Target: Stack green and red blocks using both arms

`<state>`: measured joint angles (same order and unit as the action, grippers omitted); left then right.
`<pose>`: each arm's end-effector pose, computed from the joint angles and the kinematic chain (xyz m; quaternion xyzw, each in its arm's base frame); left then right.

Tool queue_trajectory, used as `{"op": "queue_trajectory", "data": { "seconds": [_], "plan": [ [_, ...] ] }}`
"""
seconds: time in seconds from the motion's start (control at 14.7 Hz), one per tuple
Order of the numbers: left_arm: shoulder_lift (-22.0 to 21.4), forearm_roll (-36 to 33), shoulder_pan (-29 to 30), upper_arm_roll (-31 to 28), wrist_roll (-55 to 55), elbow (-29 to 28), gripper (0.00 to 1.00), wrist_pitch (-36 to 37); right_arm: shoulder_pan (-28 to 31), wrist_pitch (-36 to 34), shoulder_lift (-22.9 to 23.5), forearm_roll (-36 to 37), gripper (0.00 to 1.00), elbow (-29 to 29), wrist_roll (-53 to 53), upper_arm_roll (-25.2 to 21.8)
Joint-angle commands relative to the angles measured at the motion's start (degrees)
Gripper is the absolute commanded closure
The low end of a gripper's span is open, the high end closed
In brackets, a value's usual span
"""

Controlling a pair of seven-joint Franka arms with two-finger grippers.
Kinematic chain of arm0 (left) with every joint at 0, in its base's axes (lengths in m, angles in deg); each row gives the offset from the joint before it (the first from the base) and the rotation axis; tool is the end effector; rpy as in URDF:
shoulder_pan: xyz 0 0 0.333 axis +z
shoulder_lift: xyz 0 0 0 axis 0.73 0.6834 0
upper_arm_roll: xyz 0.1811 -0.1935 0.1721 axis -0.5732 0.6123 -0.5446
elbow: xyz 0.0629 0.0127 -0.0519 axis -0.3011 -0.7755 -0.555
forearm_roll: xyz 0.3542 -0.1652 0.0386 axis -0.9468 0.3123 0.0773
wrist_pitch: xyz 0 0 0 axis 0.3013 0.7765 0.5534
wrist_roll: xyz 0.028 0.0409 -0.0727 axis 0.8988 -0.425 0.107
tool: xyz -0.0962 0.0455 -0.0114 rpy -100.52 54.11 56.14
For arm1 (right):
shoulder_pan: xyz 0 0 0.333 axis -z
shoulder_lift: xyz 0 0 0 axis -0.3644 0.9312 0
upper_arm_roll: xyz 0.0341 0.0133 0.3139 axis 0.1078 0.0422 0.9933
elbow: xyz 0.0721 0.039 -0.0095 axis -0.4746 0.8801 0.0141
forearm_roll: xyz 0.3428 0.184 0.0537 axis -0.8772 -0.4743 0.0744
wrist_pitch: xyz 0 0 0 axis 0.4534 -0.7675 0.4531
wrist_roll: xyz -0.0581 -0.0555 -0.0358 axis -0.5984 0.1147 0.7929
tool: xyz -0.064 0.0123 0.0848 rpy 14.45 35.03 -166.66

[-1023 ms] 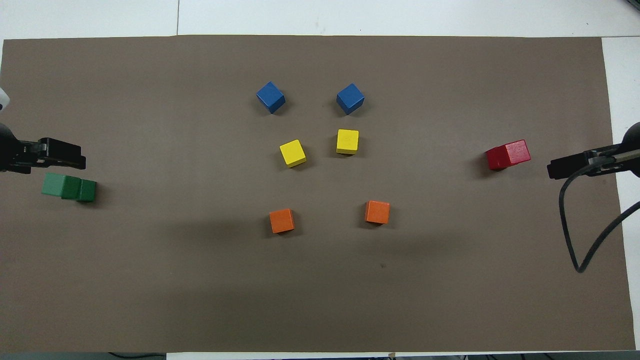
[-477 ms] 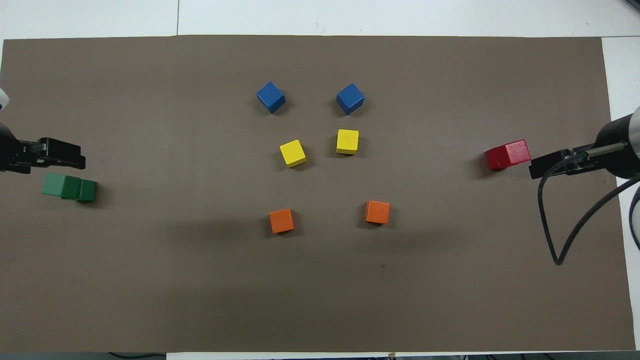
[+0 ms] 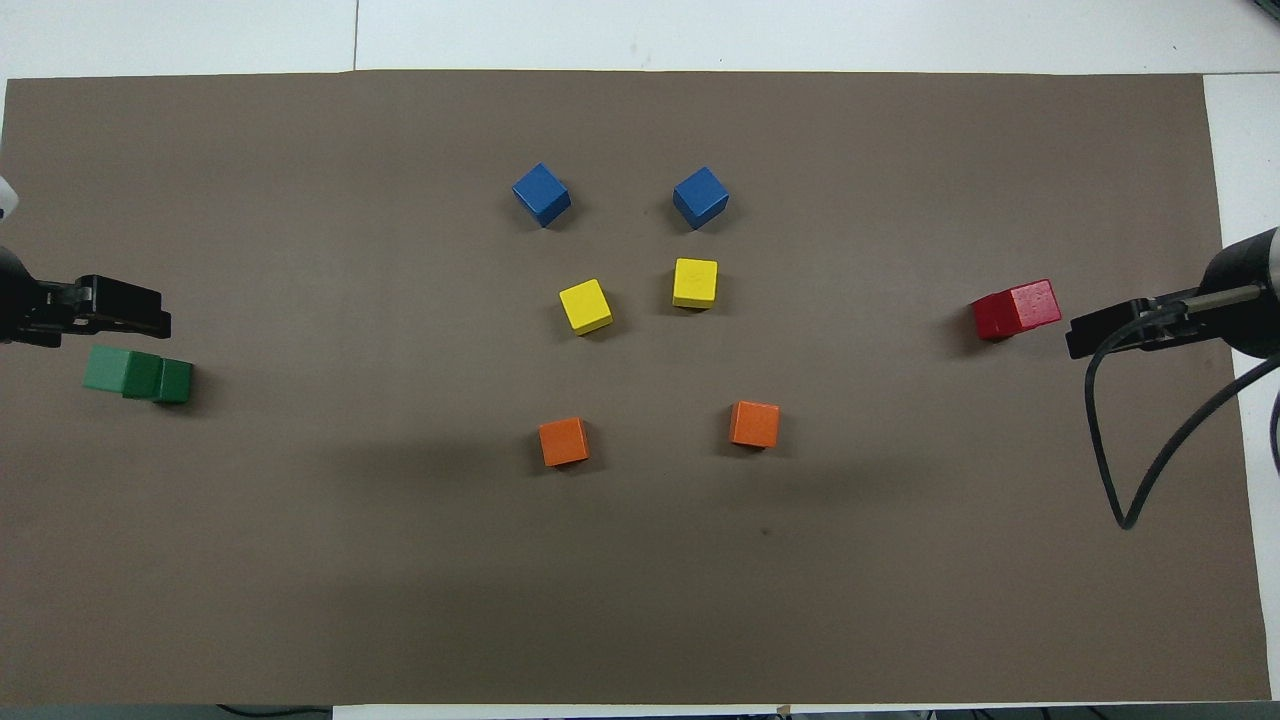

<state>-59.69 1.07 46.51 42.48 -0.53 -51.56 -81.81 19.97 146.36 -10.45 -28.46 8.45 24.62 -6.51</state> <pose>0.5440 -0.0159 0.5927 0.9999 -0.0022 -0.0053 0.0097 0.5284 0.0188 0.6079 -0.9981 -0.0499 0.0346 0.0057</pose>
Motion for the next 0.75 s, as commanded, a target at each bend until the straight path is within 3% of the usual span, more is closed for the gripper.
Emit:
{"op": "queue_trajectory", "data": {
  "seconds": [0.0,0.68],
  "plan": [
    [0.13,-0.83,-0.68,-0.43,0.5,0.93,0.0,0.39,0.17,-0.54,-1.04,1.67,0.01,1.53,1.02,-0.07],
    [0.22,-0.74,-0.68,-0.43,0.5,0.94,0.0,0.3,0.87,2.19,-1.48,3.08,0.01,2.77,3.22,-0.07]
  ]
}}
